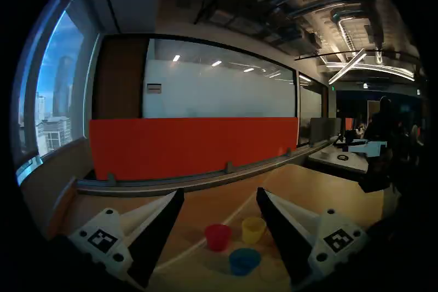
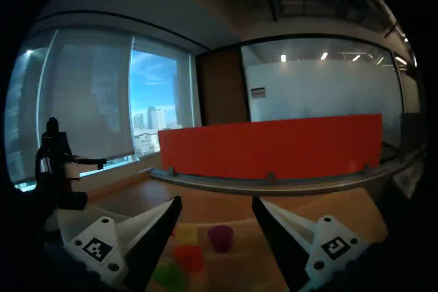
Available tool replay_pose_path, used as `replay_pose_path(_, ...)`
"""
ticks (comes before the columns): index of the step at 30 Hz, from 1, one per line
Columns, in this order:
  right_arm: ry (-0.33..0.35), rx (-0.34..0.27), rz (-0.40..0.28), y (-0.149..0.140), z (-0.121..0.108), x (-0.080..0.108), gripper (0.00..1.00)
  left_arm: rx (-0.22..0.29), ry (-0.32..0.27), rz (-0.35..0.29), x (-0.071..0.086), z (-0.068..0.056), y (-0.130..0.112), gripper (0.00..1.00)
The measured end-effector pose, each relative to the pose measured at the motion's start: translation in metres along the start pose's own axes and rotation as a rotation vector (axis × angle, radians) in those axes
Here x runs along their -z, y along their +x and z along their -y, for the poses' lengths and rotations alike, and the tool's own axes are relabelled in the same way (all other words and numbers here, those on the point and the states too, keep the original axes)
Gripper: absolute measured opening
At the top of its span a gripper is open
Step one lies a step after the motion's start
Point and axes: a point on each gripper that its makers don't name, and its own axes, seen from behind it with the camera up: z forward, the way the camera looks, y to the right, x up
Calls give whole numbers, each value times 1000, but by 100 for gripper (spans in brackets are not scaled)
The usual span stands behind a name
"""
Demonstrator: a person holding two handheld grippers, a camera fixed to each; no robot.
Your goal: Pour water
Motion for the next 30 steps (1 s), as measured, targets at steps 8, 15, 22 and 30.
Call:
replay_pose_path(8, 85, 24, 18, 2, 21, 4, 99, -30, -47, 18, 0, -6, -6, 98)
replay_pose_path(15, 156, 77, 56, -1, 44, 4, 99, -36, -96, 49, -1, -14, -11, 98)
replay_pose_path(22, 234, 158, 113, -12, 67, 8, 99, -25, -153, 77, -1, -22, -15, 98)
replay_pose_path(30, 292, 224, 158, -20, 80, 14, 99, -50, -196, 100, -3, -25, -21, 98)
